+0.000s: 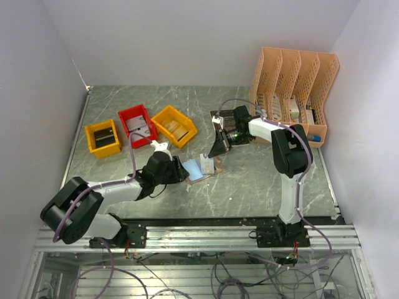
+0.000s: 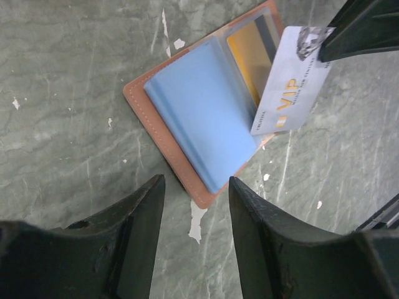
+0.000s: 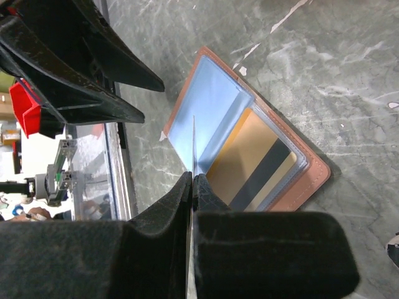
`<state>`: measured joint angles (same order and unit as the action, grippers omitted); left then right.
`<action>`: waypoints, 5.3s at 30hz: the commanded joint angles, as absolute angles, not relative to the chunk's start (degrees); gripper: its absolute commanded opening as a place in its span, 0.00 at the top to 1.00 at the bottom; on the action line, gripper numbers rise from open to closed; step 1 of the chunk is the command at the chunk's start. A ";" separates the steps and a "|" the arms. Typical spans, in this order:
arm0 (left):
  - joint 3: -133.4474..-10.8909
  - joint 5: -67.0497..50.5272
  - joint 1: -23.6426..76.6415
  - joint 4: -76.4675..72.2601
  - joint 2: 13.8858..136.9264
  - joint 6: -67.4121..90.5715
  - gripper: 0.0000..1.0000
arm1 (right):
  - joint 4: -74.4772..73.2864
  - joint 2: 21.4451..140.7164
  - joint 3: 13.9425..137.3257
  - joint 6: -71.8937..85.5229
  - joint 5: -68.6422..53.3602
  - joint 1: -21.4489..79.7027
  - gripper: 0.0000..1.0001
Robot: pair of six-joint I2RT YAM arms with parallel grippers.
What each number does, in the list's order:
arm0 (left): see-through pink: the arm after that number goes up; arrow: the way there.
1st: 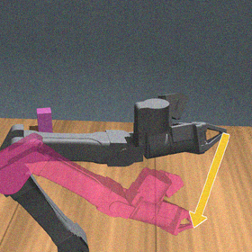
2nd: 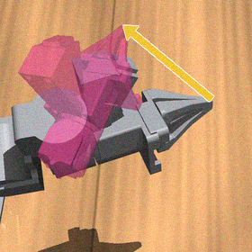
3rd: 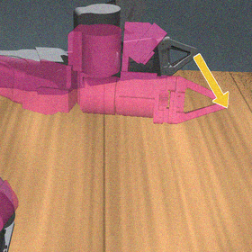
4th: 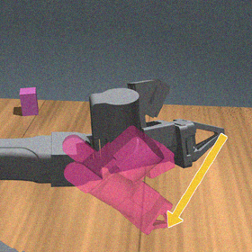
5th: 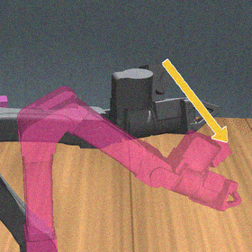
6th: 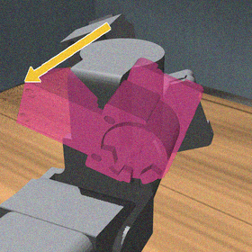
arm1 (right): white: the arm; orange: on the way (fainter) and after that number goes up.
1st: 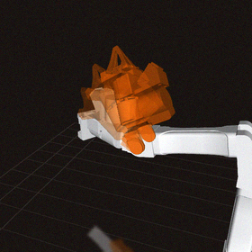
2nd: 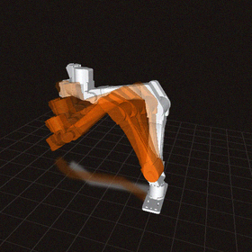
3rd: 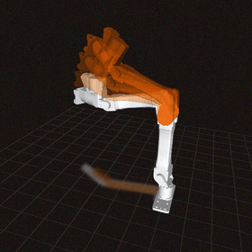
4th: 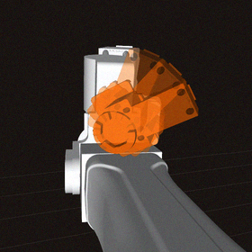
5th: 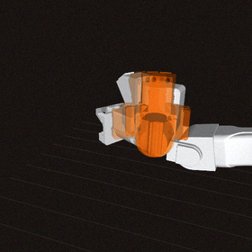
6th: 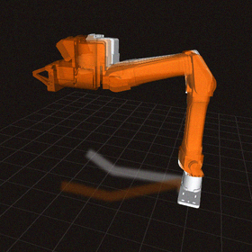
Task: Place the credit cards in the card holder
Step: Insert the credit card into the card holder.
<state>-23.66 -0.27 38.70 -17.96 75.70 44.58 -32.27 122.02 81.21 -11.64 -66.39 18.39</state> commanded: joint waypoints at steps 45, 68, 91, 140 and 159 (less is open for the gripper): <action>-35.05 4.14 38.45 -8.35 88.24 37.28 0.66 | -22.03 120.44 77.80 2.12 -56.16 18.03 1.00; -35.31 3.47 38.39 -8.32 88.31 36.96 0.67 | -20.63 120.88 76.48 3.39 -56.72 19.30 1.00; -34.32 5.65 38.44 -8.28 82.80 36.53 0.65 | -20.11 121.33 76.28 4.14 -55.12 19.74 1.00; -33.31 1.25 39.11 -14.16 89.82 37.93 0.91 | -22.51 121.70 76.88 1.85 -53.31 20.36 1.00; -34.13 7.32 39.00 -6.59 82.29 35.28 0.75 | -25.39 124.28 79.58 2.35 -51.88 22.24 1.00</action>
